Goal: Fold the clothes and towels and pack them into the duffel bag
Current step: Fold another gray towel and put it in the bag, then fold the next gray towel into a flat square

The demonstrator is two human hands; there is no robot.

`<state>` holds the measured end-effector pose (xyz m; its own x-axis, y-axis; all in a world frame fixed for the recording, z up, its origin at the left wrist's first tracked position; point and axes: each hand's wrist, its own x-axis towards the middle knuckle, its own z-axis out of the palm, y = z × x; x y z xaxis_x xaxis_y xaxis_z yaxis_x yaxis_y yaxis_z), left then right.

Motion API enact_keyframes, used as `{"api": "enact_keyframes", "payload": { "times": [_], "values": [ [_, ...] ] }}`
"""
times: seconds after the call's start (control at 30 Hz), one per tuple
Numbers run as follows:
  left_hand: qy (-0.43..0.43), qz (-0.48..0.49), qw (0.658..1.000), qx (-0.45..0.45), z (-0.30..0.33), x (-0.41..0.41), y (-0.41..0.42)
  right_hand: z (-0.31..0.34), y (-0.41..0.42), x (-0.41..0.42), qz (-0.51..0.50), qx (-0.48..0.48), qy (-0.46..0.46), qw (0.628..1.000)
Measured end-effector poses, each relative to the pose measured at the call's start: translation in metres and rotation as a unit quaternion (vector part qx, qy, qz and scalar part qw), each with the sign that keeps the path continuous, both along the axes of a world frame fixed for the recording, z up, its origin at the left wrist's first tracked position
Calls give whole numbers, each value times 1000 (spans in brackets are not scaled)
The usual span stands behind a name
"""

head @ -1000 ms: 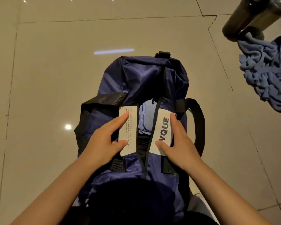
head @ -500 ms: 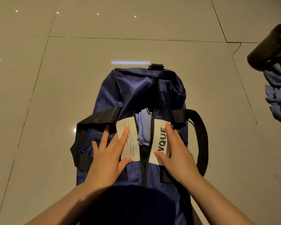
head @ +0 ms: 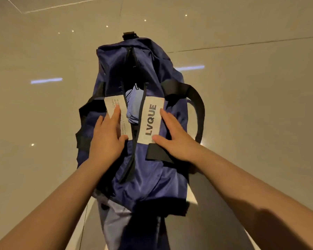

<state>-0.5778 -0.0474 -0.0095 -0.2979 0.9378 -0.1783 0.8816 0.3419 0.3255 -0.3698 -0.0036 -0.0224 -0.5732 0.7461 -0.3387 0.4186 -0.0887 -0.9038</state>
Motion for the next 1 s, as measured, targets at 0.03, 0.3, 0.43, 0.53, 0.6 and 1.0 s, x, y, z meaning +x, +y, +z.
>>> {"api": "enact_keyframes", "payload": {
  "times": [0.03,0.3,0.43,0.53,0.6,1.0],
  "values": [
    [-6,8,1000,15,0,-5,-6,-1,-3,-7,18,0,-6,1000],
    [-67,-43,980,183,30,73,-41,33,-3,72,11,48,-89,995],
    [-103,-177,963,175,33,147,-35,40,-28,143,-76,32,-124,989],
    [-149,-230,952,139,23,213,-41,34,-56,199,-120,36,-158,979],
    [-170,-259,945,104,12,258,-50,27,-79,239,-151,32,-181,971],
    [-97,-435,887,121,-52,496,-43,34,-222,487,-529,-97,-144,831]
  ]
}}
